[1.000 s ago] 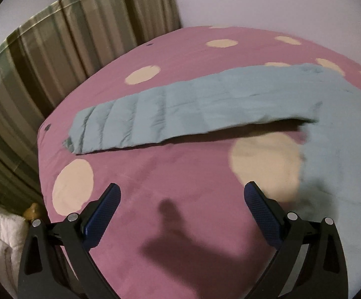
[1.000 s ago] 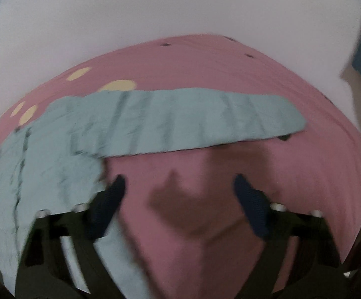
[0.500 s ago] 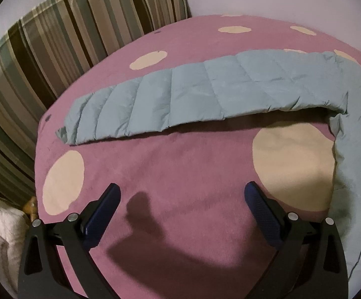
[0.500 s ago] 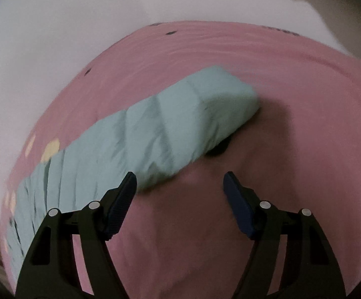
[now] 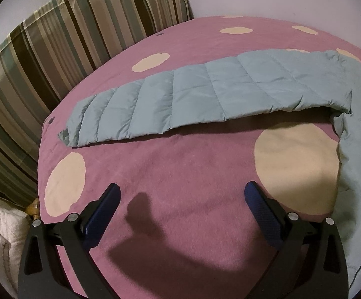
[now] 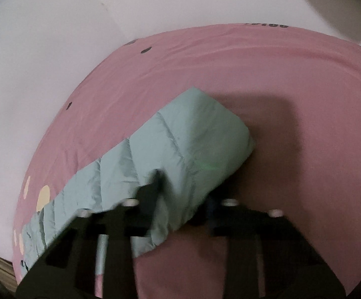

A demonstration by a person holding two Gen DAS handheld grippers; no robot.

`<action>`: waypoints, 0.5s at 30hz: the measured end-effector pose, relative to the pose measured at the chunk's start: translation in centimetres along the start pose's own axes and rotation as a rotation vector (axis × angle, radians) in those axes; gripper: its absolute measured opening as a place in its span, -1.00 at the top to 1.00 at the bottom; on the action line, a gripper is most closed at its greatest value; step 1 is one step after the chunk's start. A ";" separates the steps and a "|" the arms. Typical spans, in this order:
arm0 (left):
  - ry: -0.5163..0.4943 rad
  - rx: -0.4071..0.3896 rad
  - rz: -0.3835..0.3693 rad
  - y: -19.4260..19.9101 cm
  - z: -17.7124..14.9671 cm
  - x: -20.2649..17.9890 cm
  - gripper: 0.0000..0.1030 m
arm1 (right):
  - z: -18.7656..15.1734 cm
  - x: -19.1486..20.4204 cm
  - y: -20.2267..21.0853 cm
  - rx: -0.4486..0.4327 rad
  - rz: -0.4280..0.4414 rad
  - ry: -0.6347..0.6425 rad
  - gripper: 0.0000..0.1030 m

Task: Fold large clothes
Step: 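Grasp the jacket side edge with the right gripper and lift it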

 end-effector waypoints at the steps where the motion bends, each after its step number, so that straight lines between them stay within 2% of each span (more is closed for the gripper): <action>1: -0.001 0.000 0.001 0.0 0.0 0.0 -0.93 | 0.1 0.1 -0.1 0.005 0.016 -0.001 0.86; 6: 0.005 0.004 -0.006 -0.1 -0.1 0.1 -0.93 | 0.3 3.3 1.9 -0.045 0.061 0.092 0.91; 10: 0.008 0.005 -0.009 -0.1 -0.2 0.2 -0.93 | -1.2 9.5 4.8 -0.092 0.148 0.237 0.92; 15: 0.008 0.006 -0.009 -0.1 -0.2 0.1 -0.93 | -5.9 19.7 8.2 -0.088 0.305 0.433 0.92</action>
Point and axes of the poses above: each gripper's, at about its wrist camera, not at the fingertips, and y roughly against the way its jaws point, x to its left, z to its top, the point moved 6 cm from there along -y, roughly the way its jaws point, and after that the axes turned 7 degrees about -x, right-handed, at the moved point
